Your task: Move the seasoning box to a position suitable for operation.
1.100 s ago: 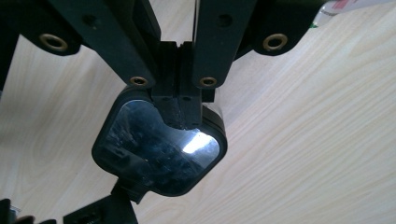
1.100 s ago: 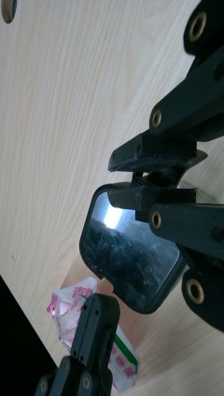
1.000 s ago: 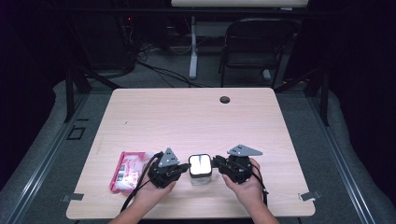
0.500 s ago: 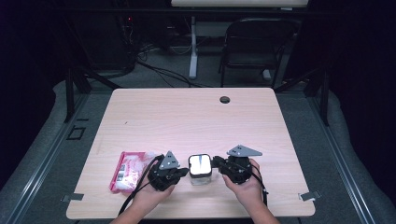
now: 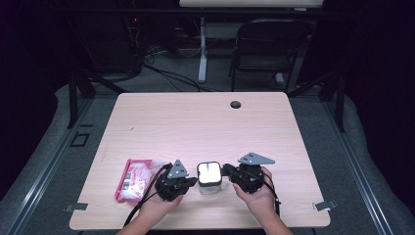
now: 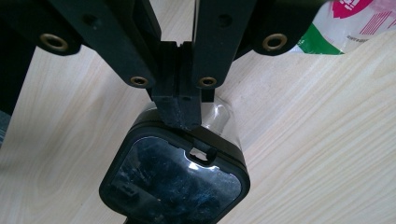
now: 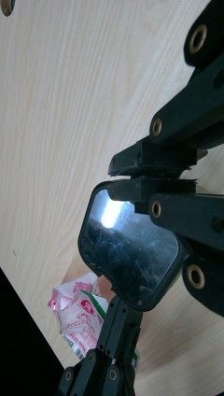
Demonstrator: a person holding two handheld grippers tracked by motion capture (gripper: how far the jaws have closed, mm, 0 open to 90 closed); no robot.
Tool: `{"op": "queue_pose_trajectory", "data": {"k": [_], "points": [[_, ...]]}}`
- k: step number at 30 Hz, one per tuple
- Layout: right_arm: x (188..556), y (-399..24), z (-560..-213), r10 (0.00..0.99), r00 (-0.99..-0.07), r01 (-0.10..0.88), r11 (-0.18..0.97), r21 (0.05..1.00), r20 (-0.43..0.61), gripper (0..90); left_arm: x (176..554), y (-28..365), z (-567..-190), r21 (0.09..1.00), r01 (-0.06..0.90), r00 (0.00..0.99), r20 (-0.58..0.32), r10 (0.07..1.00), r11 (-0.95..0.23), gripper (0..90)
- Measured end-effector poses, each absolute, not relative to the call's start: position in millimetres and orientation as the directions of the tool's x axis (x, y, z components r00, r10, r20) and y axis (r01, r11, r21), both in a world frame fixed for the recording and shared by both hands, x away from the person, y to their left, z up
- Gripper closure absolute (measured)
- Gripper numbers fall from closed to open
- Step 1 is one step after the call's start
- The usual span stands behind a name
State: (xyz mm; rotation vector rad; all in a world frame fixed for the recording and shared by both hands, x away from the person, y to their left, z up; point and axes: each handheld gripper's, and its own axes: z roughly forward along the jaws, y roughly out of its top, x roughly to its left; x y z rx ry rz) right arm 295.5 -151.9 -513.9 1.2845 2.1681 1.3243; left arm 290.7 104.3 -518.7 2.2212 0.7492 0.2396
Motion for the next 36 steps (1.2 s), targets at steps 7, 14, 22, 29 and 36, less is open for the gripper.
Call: {"op": "queue_pose_trajectory", "data": {"k": [7,14,22,29,36], "points": [[295.4,-152.4,-513.9,0.808,-0.559,0.539,0.18,0.823,0.189,85.8,290.5,104.8,-517.9,0.73,0.435,0.808,-0.058,0.586,-0.527,90.0],[296.0,-149.8,-514.6,0.808,-0.558,0.533,0.173,0.828,0.19,85.7,289.6,105.7,-513.3,0.742,0.43,0.812,-0.07,0.58,-0.514,90.0],[295.9,-149.1,-514.2,0.808,-0.562,0.53,0.188,0.826,0.177,81.3,289.9,104.9,-511.4,0.749,0.425,0.814,-0.072,0.577,-0.507,90.0],[287.0,-146.8,-511.3,0.809,-0.576,0.497,0.232,0.836,0.117,77.7,291.3,102.8,-507.1,0.755,0.416,0.82,-0.072,0.567,-0.506,90.0],[271.6,-146.8,-505.7,0.775,-0.627,0.471,0.296,0.831,0.079,70.7,291.4,99.2,-498.8,0.769,0.393,0.832,-0.064,0.551,-0.504,90.0]]}}
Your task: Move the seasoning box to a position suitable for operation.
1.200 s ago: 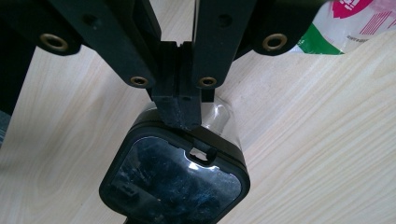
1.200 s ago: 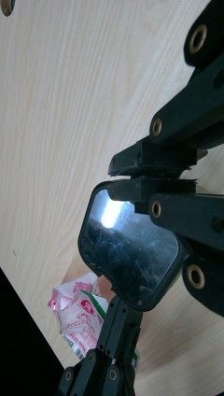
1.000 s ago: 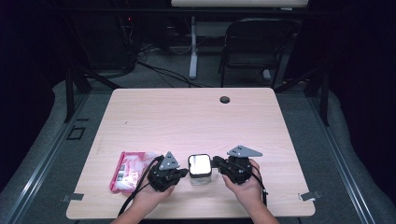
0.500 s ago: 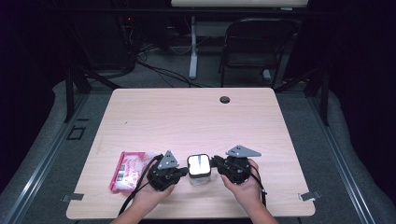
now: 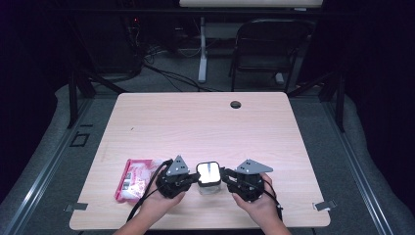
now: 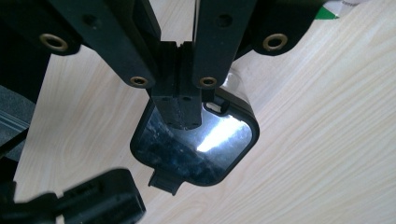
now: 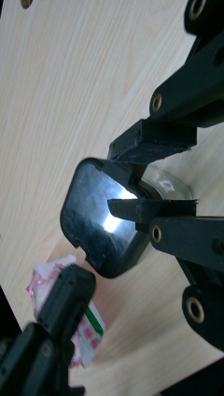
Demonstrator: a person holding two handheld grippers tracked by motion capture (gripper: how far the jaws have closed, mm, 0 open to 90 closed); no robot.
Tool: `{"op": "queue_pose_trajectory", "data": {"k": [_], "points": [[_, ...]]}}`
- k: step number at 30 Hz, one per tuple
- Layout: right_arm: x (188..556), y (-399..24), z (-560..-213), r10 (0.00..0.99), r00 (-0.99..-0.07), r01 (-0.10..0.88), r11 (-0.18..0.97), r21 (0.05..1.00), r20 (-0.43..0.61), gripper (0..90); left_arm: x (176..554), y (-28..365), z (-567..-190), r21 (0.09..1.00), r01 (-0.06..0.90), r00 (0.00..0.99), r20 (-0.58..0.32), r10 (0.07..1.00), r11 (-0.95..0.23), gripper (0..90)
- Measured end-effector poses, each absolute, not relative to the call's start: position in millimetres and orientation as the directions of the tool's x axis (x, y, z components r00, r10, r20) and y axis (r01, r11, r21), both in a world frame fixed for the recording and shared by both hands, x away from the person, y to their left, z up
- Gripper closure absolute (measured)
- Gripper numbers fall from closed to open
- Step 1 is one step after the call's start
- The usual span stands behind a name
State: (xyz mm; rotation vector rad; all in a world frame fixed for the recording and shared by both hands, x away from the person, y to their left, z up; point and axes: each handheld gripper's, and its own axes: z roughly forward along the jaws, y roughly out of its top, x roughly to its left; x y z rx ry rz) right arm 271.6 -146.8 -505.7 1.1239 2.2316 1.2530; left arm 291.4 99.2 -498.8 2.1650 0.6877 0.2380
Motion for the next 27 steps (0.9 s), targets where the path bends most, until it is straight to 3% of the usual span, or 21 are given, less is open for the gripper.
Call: {"op": "queue_pose_trajectory", "data": {"k": [7,14,27], "points": [[265.0,-141.6,-506.7,0.764,-0.644,0.452,0.332,0.828,0.046,67.3,296.1,101.5,-497.3,0.767,0.408,0.822,-0.072,0.565,-0.496,90.0],[277.8,-141.9,-507.3,0.814,-0.58,0.458,0.283,0.843,0.042,77.3,298.1,100.7,-503.7,0.754,0.421,0.817,-0.072,0.573,-0.504,89.9],[286.5,-141.3,-513.4,0.816,-0.572,0.482,0.254,0.839,0.081,82.3,295.3,107.6,-507.7,0.733,0.446,0.804,-0.075,0.59,-0.514,89.9]]}}
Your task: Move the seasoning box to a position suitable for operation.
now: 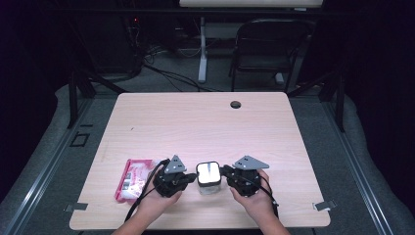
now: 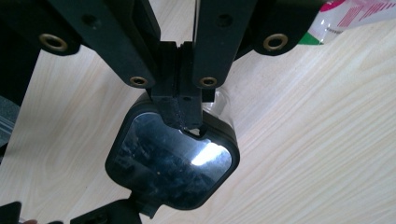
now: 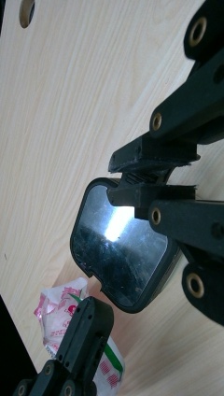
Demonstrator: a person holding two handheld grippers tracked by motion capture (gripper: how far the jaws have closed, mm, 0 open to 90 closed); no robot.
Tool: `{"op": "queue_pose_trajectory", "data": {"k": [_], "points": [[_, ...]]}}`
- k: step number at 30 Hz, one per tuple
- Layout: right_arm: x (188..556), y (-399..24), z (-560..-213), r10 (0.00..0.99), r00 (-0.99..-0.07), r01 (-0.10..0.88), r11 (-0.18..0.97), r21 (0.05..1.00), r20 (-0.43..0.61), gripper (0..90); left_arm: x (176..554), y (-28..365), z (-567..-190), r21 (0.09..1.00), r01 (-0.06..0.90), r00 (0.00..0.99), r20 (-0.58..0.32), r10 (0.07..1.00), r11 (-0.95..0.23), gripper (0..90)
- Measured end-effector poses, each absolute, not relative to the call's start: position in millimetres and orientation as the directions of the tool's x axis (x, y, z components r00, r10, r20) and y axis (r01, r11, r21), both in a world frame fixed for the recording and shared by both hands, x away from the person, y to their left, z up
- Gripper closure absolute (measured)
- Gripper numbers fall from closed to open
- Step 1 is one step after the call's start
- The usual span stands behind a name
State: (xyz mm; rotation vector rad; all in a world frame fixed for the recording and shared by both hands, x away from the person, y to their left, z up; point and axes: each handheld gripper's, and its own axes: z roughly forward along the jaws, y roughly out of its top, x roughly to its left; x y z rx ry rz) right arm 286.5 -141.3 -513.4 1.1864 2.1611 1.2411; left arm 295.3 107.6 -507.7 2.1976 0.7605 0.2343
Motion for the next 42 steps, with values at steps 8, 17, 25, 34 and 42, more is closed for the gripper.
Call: {"op": "queue_pose_trajectory", "data": {"k": [8,17,25,34,42], "points": [[287.2,-144.1,-513.4,0.815,-0.571,0.494,0.245,0.835,0.099,83.4,292.7,106.9,-513.5,0.704,0.455,0.808,-0.069,0.586,-0.545,89.8],[288.0,-144.6,-514.3,0.814,-0.57,0.496,0.231,0.837,0.113,83.4,291.7,103.7,-518.6,0.696,0.457,0.808,-0.065,0.585,-0.554,89.7],[288.2,-144.7,-514.6,0.815,-0.567,0.499,0.225,0.837,0.119,83.3,291.6,105.5,-515.4,0.708,0.454,0.81,-0.074,0.582,-0.542,89.7],[288.3,-144.5,-515.1,0.819,-0.56,0.501,0.216,0.838,0.124,83.3,291.5,107.0,-513.5,0.72,0.458,0.807,-0.09,0.584,-0.522,89.6],[288.5,-144.6,-515.6,0.819,-0.558,0.503,0.204,0.84,0.135,83.6,291.3,107.1,-511.0,0.732,0.453,0.81,-0.099,0.579,-0.509,89.2]]}}
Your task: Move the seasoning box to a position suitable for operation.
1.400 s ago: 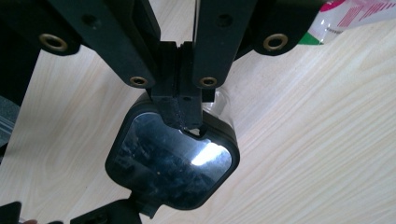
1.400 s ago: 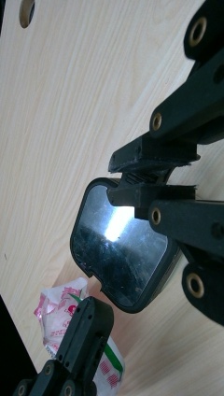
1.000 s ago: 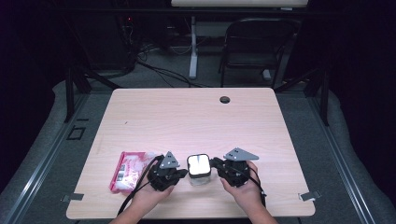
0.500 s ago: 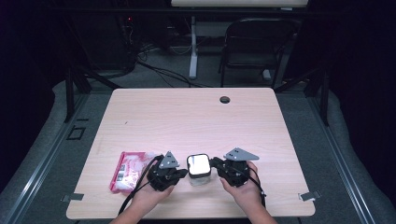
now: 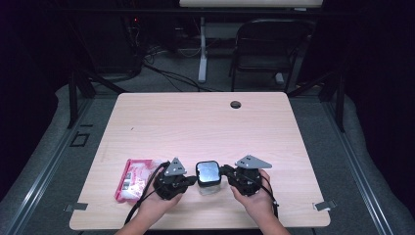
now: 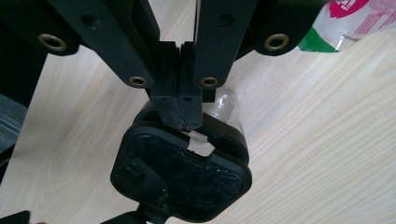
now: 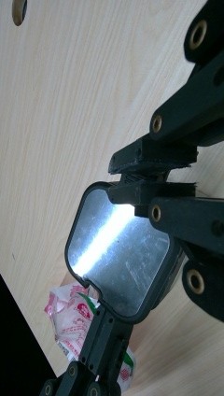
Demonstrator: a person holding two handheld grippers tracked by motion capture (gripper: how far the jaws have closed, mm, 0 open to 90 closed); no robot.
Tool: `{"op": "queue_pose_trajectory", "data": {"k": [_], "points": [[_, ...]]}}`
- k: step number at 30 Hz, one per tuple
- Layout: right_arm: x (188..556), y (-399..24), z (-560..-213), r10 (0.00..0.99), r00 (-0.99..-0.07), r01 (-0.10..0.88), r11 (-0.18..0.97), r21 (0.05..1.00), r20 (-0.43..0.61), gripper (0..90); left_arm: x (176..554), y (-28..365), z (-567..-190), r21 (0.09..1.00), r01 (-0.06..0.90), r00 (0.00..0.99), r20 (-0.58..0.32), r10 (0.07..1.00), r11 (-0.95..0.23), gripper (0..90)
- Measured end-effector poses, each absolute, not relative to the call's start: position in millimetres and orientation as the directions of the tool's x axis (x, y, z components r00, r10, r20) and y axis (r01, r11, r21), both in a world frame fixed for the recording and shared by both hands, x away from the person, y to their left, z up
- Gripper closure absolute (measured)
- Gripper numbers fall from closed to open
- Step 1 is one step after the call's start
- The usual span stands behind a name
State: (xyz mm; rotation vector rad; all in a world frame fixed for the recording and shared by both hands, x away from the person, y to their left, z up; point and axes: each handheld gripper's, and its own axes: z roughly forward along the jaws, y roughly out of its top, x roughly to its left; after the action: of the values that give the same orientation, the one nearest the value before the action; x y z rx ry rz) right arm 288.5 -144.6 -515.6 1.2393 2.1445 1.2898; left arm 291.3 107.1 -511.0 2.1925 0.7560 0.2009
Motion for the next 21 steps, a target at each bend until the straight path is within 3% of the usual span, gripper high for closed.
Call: {"op": "queue_pose_trajectory", "data": {"k": [7,14,21], "points": [[287.6,-144.0,-515.8,0.824,-0.554,0.497,0.21,0.842,0.121,83.2,290.5,104.0,-509.8,0.739,0.442,0.815,-0.094,0.572,-0.508,88.6],[284.4,-145.1,-514.9,0.821,-0.562,0.486,0.232,0.843,0.098,76.9,291.3,101.9,-507.1,0.748,0.433,0.819,-0.093,0.566,-0.503,88.5],[271.1,-144.0,-510.8,0.778,-0.626,0.44,0.289,0.85,0.059,64.8,293.2,99.5,-503.4,0.754,0.425,0.825,-0.095,0.557,-0.501,88.5]]}}
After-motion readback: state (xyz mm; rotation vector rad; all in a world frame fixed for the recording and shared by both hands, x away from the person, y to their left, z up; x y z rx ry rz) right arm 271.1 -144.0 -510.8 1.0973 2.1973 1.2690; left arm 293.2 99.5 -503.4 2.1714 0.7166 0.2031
